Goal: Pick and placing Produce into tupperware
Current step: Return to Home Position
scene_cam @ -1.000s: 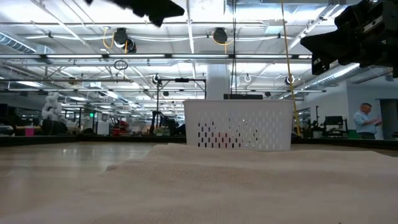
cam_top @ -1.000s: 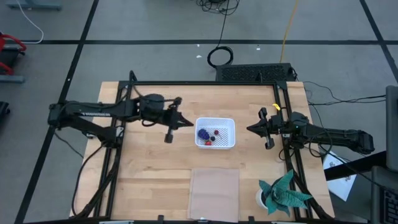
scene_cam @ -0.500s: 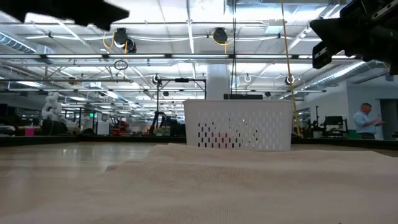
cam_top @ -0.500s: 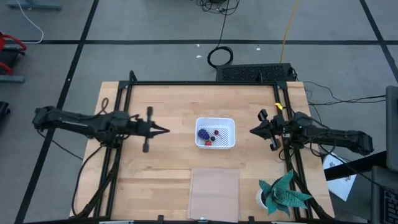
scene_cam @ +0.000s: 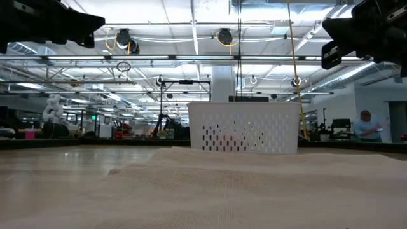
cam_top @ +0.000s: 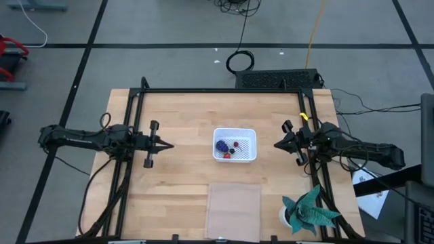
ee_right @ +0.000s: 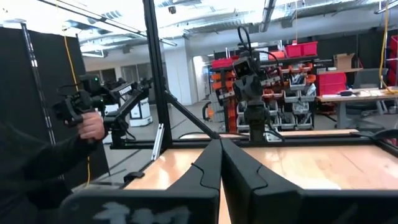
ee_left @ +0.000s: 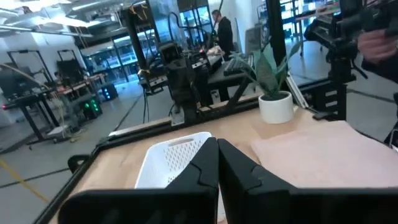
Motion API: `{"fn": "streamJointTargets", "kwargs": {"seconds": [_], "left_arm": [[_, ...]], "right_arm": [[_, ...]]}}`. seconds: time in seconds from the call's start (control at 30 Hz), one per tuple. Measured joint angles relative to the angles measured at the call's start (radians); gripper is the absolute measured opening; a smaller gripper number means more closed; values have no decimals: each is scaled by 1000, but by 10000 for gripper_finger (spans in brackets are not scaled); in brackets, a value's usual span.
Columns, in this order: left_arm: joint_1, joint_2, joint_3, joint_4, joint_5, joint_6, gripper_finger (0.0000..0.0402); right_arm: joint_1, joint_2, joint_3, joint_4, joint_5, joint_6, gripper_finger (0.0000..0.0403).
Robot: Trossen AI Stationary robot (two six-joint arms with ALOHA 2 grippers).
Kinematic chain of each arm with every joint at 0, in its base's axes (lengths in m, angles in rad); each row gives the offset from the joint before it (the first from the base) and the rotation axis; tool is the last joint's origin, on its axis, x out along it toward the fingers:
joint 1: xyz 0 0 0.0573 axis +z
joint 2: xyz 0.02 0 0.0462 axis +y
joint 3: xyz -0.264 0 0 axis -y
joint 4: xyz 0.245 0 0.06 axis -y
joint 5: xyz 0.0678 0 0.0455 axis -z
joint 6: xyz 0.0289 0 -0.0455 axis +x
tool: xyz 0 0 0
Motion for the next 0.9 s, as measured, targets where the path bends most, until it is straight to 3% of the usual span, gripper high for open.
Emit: {"fn": "streamJointTargets", "kwargs": {"seconds": [0.9], "left_arm": [[0, -38, -14, -56, -29, -53, 4]], "right_arm": [[0, 0, 0, -38, 1, -39, 0]]}}
